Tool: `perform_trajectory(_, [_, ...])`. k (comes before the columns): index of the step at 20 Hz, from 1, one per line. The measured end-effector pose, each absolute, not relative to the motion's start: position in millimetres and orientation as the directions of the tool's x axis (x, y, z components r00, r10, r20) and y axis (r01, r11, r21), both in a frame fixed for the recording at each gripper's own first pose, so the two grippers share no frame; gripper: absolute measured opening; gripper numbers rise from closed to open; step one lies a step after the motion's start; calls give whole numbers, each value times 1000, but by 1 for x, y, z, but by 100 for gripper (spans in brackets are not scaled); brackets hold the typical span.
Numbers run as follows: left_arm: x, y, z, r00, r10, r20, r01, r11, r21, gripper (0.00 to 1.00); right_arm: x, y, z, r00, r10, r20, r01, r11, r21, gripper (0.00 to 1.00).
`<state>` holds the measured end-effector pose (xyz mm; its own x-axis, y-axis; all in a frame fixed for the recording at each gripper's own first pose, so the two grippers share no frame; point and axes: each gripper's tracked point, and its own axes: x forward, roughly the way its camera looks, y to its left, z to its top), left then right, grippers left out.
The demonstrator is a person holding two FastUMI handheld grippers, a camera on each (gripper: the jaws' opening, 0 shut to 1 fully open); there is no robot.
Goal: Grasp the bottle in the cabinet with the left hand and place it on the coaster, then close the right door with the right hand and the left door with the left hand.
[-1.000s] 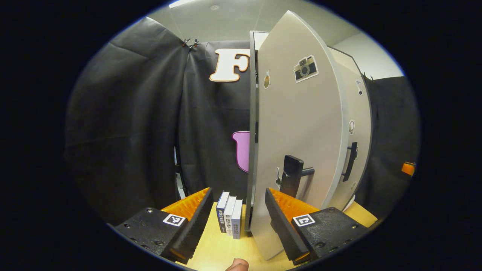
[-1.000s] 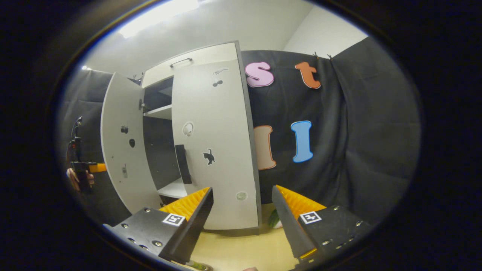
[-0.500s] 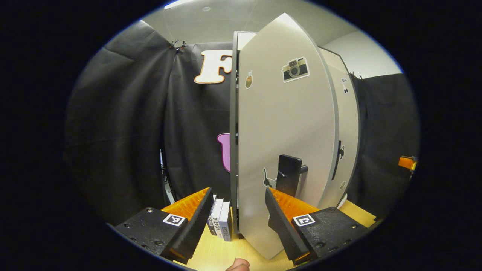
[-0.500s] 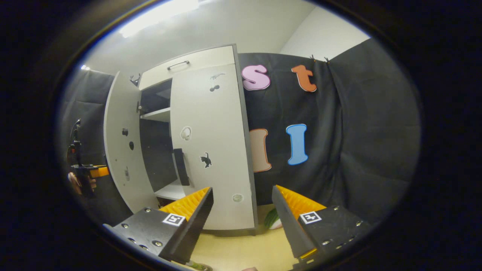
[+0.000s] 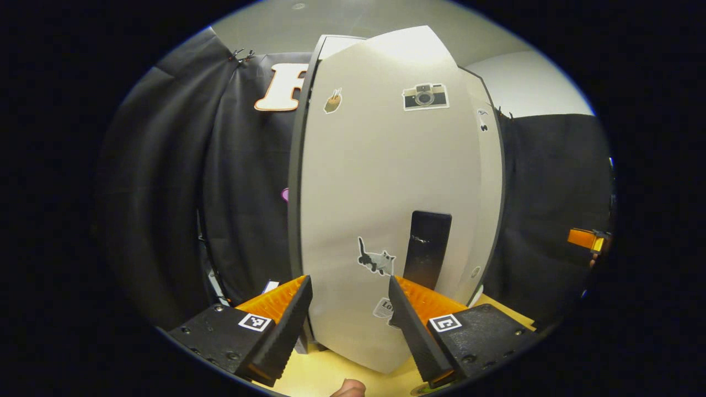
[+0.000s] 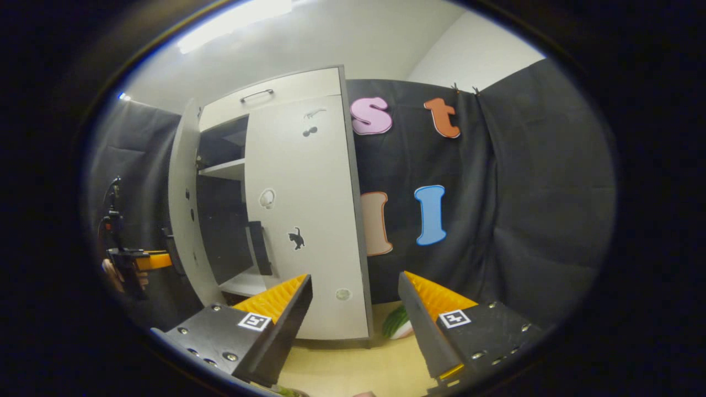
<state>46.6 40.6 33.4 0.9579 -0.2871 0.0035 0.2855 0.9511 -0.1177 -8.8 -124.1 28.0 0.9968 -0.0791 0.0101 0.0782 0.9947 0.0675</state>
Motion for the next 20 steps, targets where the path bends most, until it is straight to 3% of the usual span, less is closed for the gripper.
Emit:
perform_trajectory(3, [47, 18, 38, 948, -317, 17, 317, 944, -87, 90, 8, -125, 30, 996, -85, 0, 85, 994, 64, 92])
perform_trajectory(4, [47, 14, 40, 949, -314, 23, 315, 946, -70, 95, 13, -124, 31, 997, -81, 4, 81, 995, 62, 93])
perform_trajectory(5, [46, 13, 41, 950, -311, 35, 312, 948, -54, 90, 15, -122, 32, 997, -78, 7, 78, 995, 59, 95])
perform_trajectory(7, [44, 12, 39, 956, -292, 38, 294, 955, -43, 90, 14, -120, 28, 998, -70, 5, 69, 996, 64, 95])
perform_trajectory(9, [40, 14, 38, 963, -268, 26, 269, 962, -54, 88, 12, -118, 27, 998, -61, 3, 61, 995, 79, 95])
perform_trajectory(12, [20, 24, 41, 974, -222, 30, 224, 972, -74, 96, 8, -115, 31, 999, -45, 9, 44, 995, 88, 93])
perform_trajectory(16, [-11, 39, 49, 990, -127, 60, 131, 990, -60, 89, -10, -99, 32, 1000, -5, 10, 5, 999, 51, 95])
perform_trajectory(20, [-34, 43, 41, 995, -91, 35, 94, 991, -97, 92, -26, -80, 31, 999, 32, 16, -33, 997, 63, 95])
